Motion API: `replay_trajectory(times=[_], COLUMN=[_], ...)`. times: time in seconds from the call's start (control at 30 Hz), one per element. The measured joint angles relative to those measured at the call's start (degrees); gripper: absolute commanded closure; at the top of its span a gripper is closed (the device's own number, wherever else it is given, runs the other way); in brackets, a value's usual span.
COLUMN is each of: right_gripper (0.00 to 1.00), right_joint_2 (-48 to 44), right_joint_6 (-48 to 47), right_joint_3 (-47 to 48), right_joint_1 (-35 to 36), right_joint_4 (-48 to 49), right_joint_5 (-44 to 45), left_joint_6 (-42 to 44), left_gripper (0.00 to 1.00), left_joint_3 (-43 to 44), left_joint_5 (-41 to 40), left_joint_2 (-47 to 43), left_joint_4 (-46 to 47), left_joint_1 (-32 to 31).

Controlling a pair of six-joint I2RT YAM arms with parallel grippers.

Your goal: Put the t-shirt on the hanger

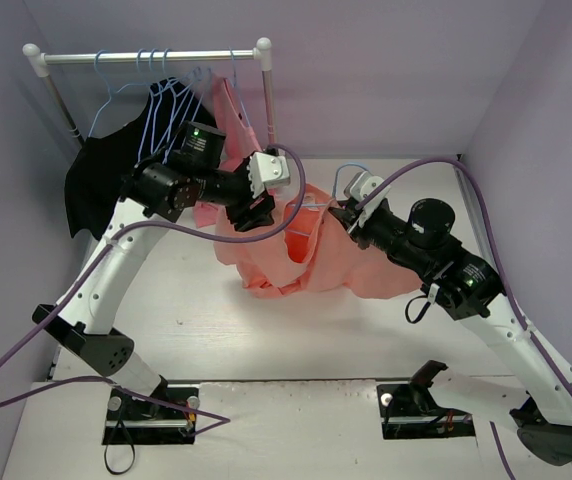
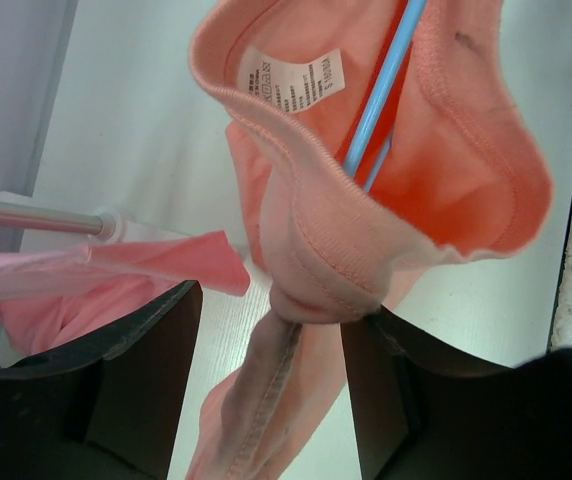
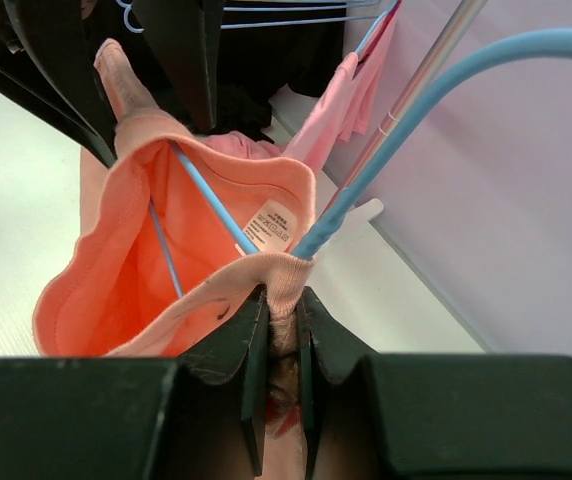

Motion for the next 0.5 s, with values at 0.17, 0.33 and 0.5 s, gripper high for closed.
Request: replay_trajectory(times=[0.17, 0.33, 0.5], right_gripper=[1.0, 1.0, 1.0], right_joint_2=[0.1, 0.5, 0.5], right_joint_6=[0.2, 0.6, 1.0], right_joint_3=[0.0, 0.0, 0.0], right_joint_1=[0.0, 0.0, 0.0], right_joint_4=[0.0, 0.0, 0.0], right_joint_5=[-0.6, -1.0, -1.2], left_joint_6=[0.0, 0.0, 0.1], left_gripper=[0.49, 0.54, 0.66], left_joint_3=[1.0, 1.0, 1.0], left_joint_5=[1.5, 2.3, 2.5], left_joint_2=[1.4, 2.3, 2.4], left_joint_4=[0.0, 0.0, 0.0], left_joint_1=[0.0, 0.0, 0.0])
